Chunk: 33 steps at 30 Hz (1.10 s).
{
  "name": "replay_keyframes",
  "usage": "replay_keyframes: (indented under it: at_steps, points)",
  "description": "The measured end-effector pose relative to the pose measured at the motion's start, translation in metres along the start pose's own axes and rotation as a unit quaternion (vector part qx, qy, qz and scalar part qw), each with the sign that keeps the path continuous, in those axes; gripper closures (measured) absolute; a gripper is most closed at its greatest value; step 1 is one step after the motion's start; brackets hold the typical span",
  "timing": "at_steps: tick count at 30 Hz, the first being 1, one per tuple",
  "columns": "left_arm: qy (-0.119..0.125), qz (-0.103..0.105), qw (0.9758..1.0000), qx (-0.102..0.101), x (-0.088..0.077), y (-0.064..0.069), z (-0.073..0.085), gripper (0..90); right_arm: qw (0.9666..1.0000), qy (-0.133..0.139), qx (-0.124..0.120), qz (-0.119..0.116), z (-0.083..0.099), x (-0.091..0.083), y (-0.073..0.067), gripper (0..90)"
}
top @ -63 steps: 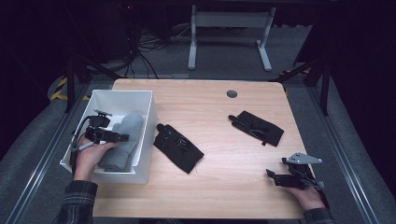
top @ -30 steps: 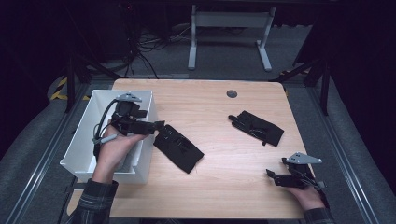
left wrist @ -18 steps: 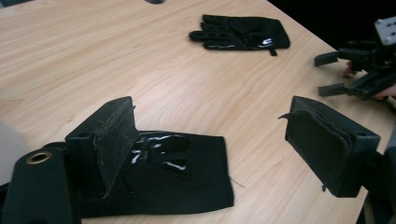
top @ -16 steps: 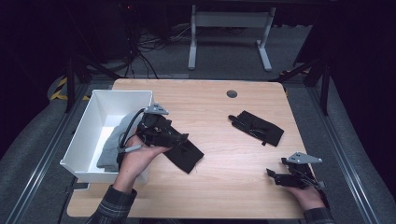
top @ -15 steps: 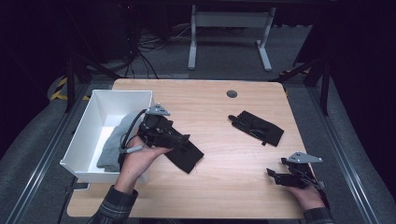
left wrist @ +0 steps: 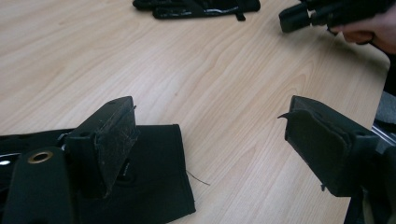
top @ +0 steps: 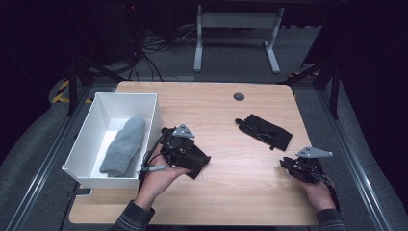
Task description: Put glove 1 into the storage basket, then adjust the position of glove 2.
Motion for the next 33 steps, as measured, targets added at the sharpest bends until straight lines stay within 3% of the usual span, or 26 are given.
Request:
replay_keyframes:
  at_steps: [4,11,13,17,19,22,24,33]
  points:
    - [-0.003,0.0,0.9999,0.011,0.006,0.002,0.015,17.6,1.0,-0.005,-0.003,0.001,-0.003,0.004,0.007,88.4]
    - [-0.002,-0.01,0.9999,0.013,0.009,-0.003,0.045,17.6,1.0,0.004,0.0,0.004,-0.011,0.012,0.023,89.6]
    - [-0.016,-0.019,0.9995,0.021,0.011,-0.004,0.054,17.6,1.0,0.003,-0.002,0.005,-0.013,0.016,0.026,89.7]
    - [-0.022,-0.019,0.9995,0.012,0.015,-0.006,0.069,17.6,0.9999,0.012,-0.005,0.007,-0.021,0.023,0.032,89.8]
    - [-0.028,-0.019,0.9994,0.01,0.017,-0.007,0.075,17.6,0.9997,0.002,-0.017,0.015,-0.023,0.029,0.035,89.8]
    - [-0.038,-0.022,0.9989,0.016,0.02,-0.008,0.082,17.6,0.9995,0.005,-0.025,0.02,-0.027,0.039,0.039,89.9]
    - [-0.036,-0.023,0.999,0.012,0.021,-0.009,0.084,17.6,0.9991,-0.009,-0.033,0.026,-0.027,0.045,0.042,89.9]
    - [-0.034,-0.021,0.9992,0.007,0.022,-0.01,0.086,17.5,0.9993,-0.023,-0.018,0.022,-0.024,0.05,0.047,90.0]
Point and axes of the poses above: each handheld gripper's, and its own axes: x roughly forward along the jaws, z roughly out of its underside, y roughly to its right, the point moved 4 cm from there along x, roughly forward along the jaws, and after that the axes turned 11 degrees about y, right-handed, at the moved point
